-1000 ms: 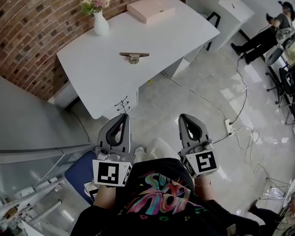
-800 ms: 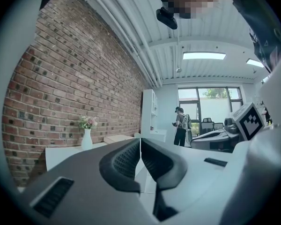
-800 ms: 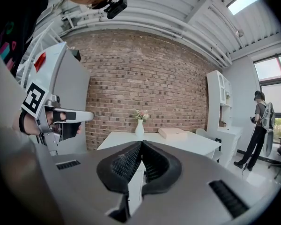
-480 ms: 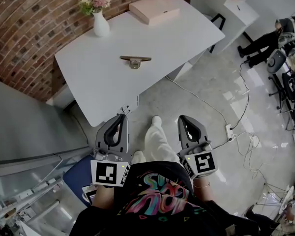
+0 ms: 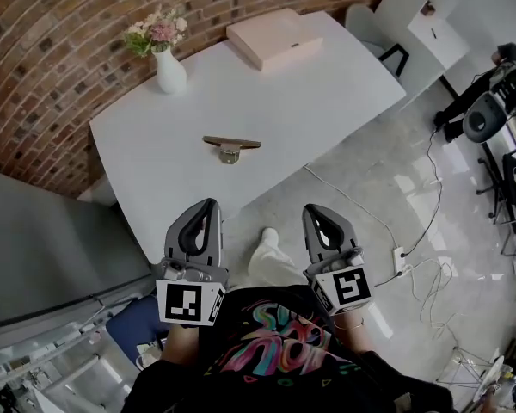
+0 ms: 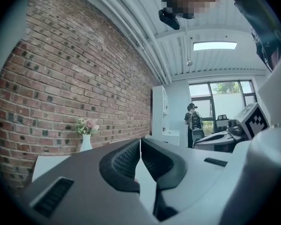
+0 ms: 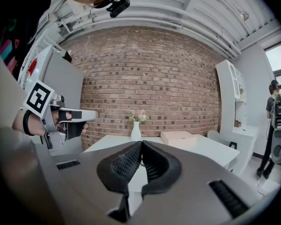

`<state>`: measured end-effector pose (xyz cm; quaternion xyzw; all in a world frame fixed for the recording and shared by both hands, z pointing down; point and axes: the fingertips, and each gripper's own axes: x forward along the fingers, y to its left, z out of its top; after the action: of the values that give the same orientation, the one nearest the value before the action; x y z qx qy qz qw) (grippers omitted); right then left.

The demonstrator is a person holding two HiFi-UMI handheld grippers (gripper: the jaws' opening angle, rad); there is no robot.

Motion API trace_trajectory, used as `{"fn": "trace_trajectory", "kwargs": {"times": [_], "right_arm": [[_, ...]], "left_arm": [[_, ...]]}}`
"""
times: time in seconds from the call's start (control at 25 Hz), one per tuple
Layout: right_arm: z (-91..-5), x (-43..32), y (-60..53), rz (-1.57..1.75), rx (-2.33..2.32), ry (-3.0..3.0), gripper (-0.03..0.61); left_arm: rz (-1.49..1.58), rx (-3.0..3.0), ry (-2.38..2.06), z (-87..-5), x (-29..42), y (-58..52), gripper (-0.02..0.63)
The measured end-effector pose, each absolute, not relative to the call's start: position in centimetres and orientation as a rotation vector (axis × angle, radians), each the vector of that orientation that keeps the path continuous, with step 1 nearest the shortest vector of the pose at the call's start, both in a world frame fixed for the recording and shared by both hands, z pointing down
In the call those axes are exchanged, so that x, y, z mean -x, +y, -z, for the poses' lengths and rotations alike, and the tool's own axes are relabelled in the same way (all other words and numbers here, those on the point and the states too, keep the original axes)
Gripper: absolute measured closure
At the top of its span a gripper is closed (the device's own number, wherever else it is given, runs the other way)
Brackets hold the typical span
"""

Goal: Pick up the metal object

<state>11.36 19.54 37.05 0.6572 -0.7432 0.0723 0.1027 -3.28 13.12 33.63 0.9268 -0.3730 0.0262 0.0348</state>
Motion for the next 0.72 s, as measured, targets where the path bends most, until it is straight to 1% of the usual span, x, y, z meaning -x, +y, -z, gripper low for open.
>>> {"fn": "trace_trajectory", "kwargs": {"times": [0.36, 0.56, 0.72], "right_arm": [[-36.0, -18.1, 10.5, -0.184, -1.842, -2.32, 0.563], [-35.9, -19.3, 6.6, -0.185, -1.796, -2.41, 0.563], [-36.5, -18.7, 4.6, -0.22, -1.731, -2.45, 0.562]], "left_arm": [[-0.106, -2.787, -1.291, -33.2, -2.4, 5.0, 0.584], [-0.137, -2.732, -1.37, -34.0, -3.4, 2.8, 0.584], [-0.17, -2.682, -1.414, -34.9, -2.9, 1.5, 0.584]]}}
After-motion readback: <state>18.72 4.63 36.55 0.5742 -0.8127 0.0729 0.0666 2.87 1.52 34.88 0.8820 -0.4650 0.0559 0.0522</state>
